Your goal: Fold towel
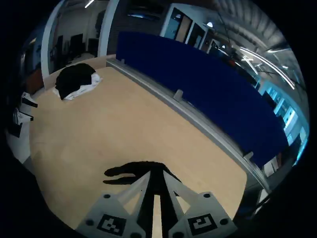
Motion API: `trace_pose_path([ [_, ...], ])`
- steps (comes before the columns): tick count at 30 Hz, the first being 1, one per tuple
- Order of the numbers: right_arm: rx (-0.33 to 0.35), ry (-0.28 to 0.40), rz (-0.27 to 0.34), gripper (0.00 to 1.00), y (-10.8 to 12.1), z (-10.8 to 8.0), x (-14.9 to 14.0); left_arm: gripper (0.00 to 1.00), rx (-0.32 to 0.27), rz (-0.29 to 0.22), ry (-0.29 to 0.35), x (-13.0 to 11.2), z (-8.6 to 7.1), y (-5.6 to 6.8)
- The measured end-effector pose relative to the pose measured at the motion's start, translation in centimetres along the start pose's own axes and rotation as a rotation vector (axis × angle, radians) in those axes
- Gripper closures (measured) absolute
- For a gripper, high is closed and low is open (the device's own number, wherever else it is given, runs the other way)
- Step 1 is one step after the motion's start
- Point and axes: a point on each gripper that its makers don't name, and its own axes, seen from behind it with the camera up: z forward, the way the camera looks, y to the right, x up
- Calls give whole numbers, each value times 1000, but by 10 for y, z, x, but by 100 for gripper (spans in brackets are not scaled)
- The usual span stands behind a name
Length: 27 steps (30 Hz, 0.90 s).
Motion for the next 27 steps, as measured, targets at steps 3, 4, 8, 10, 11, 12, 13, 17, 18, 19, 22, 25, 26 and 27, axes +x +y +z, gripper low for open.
trace_pose_path([
  [3, -9, -5, 9, 93, 14, 4, -6, 1, 3, 3, -6, 0, 1, 2],
  [4, -11, -7, 11, 93, 18, 5, -8, 1, 3, 5, -7, 0, 1, 3],
  [8, -15, -17, 18, 93, 29, 12, -16, 1, 6, 11, -11, 1, 3, 6],
  [10, -12, -26, 22, 93, 31, 15, -24, 1, 8, 12, -13, 1, 4, 7],
  [11, -9, -32, 24, 93, 32, 16, -28, 1, 8, 12, -15, 1, 4, 7],
  [12, -5, -41, 27, 93, 31, 17, -34, 1, 8, 12, -16, 2, 4, 8],
  [13, 0, -54, 31, 93, 30, 17, -43, 1, 8, 12, -16, 1, 4, 9],
  [17, 14, -114, 51, 93, 24, 17, -85, 1, 6, 14, -23, 0, 5, 12],
  [18, 16, -133, 57, 93, 22, 16, -98, 1, 5, 15, -25, -1, 5, 13],
  [19, 15, -153, 62, 93, 21, 15, -111, 1, 5, 17, -27, -2, 5, 13],
  [22, 13, -211, 77, 93, 17, 11, -149, 1, 2, 25, -32, -2, 6, 16],
  [25, 5, -263, 93, 93, 15, 6, -186, 1, -2, 32, -36, -2, 6, 19],
  [26, 1, -278, 100, 93, 14, 5, -197, 1, -4, 34, -37, -2, 6, 20],
  [27, -4, -295, 109, 93, 14, 4, -209, 1, -6, 36, -39, -3, 7, 21],
])
